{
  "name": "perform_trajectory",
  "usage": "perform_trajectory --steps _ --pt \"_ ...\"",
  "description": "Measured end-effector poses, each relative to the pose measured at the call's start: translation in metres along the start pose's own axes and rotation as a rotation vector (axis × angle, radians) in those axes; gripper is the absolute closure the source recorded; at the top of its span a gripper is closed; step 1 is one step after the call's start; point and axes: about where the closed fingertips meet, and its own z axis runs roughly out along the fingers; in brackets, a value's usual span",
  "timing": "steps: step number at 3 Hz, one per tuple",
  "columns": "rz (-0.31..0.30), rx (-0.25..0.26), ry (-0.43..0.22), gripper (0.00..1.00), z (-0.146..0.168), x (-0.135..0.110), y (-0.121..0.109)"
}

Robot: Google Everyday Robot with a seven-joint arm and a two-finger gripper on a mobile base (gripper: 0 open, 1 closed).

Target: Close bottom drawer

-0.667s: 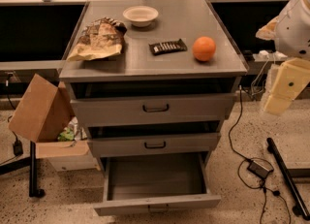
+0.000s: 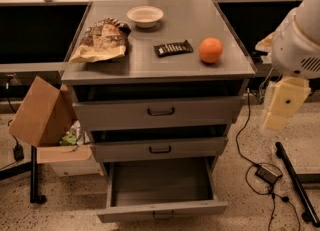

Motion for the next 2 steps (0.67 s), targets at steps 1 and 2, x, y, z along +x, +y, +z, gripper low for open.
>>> perform_trajectory --steps 1,2 --pt "-0.084 -0.045 -0.021 0.0 0.063 -0.007 0.027" --pt "-0.179 -0.18 -0.08 0.0 0.137 -0.032 0.078"
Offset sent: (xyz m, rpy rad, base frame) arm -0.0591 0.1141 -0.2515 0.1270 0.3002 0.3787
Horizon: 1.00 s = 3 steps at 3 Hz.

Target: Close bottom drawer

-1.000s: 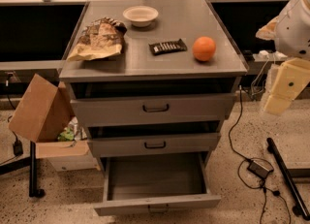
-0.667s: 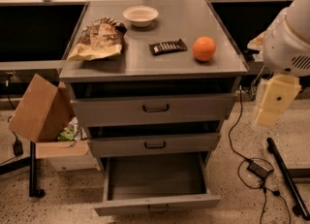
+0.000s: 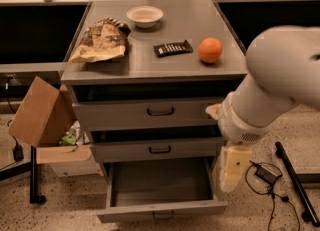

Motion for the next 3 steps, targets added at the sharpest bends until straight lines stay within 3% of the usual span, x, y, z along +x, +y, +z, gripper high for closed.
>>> perform_trajectory --steps 1,2,3 --pt "-0.041 -0.192 -0.087 0.0 0.081 -0.01 0.042" --pt "-0.034 -0.231 -0.097 0.0 0.096 -0.007 0.048" --pt "-0.035 -0.224 -0.094 0.0 0.093 -0.007 0.048"
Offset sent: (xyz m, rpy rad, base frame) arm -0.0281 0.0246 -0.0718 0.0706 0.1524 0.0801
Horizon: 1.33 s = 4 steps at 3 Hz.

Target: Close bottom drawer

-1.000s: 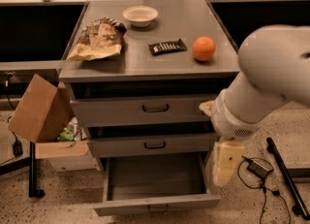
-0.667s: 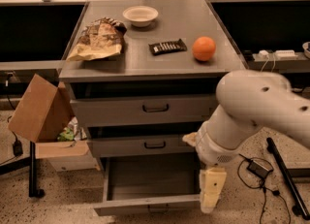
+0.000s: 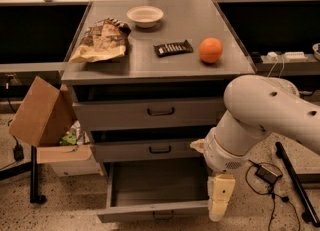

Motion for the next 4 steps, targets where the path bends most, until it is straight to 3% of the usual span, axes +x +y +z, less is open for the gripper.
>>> perform_trajectory --steps 1,2,4 --pt "0.018 -0.006 0.038 0.0 0.035 0.022 -0.011" --pt "0.02 -0.031 0.069 0.0 0.121 0.071 -0.026" --pt "0.02 -0.092 0.063 0.0 0.235 0.116 -0.045"
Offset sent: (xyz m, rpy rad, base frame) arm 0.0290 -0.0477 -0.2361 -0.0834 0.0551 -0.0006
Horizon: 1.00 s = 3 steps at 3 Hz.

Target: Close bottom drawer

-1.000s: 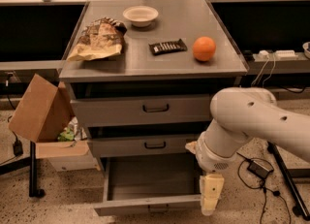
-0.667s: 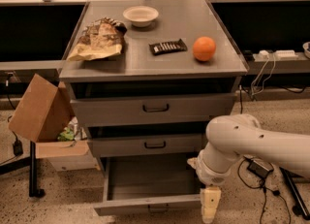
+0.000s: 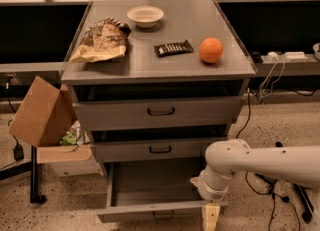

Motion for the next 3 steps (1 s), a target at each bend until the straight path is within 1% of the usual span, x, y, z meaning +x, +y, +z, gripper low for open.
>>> perform_trajectory --steps 1,2,3 --pt "0.003 -0.03 -0.006 0.0 0.02 0.003 0.003" --pt "0.003 -0.03 -0.006 0.0 0.02 0.003 0.003" --pt "0.017 -0.039 -0.025 0.0 0.035 0.007 -0.003"
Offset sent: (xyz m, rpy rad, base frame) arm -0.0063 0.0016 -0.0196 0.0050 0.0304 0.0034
